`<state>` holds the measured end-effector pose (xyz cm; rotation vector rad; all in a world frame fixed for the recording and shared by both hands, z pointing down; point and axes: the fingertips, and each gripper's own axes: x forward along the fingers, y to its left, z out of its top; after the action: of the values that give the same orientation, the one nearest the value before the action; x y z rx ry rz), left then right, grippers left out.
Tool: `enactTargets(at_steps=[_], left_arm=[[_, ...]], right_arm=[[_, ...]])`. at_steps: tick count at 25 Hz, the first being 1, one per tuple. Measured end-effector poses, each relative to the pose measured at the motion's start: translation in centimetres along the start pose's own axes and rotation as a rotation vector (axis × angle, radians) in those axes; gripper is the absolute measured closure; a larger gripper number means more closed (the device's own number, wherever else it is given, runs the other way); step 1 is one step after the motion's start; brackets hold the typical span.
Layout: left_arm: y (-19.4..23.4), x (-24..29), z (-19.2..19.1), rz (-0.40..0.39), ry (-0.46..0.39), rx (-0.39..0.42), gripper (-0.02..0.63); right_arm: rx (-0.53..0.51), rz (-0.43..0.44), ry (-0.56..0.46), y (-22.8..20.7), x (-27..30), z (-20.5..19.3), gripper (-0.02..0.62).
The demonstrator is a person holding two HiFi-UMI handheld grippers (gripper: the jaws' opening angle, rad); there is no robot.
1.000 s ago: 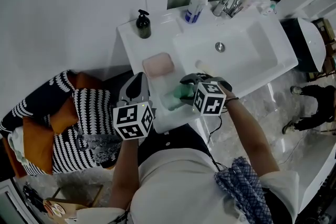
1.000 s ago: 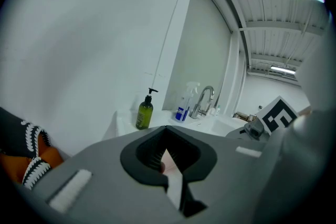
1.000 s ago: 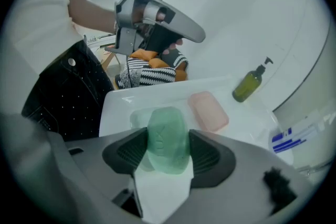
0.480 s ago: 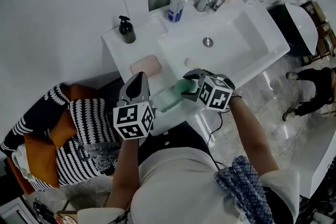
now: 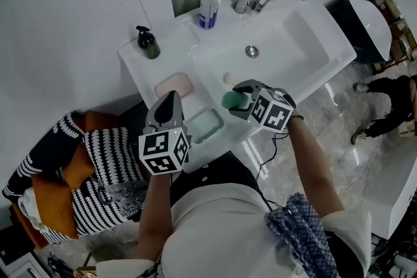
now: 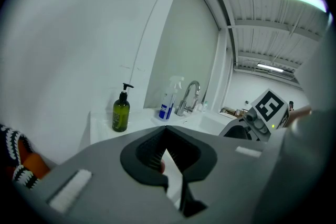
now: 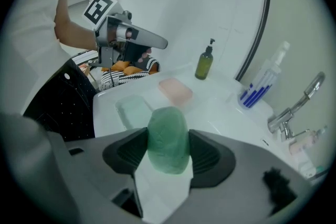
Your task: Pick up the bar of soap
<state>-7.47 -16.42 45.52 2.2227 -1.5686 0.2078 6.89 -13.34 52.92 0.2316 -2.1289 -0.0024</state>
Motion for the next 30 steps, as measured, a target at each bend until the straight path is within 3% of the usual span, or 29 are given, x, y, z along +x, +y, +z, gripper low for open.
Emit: enactTargets(at_steps=[23, 30], left_arm=[[1.6, 1.7, -0.8, 0.047, 0.057, -0.012, 0.598], [1.0, 3.2, -0.7, 0.025, 0.071, -0.004, 0.597]], right_arm=[[0.226, -0.061, 0.049, -6.0, -0.2, -6.7, 0.341], [0.3, -0.09, 0.067, -8.1, 0.6, -8.8, 0.341]])
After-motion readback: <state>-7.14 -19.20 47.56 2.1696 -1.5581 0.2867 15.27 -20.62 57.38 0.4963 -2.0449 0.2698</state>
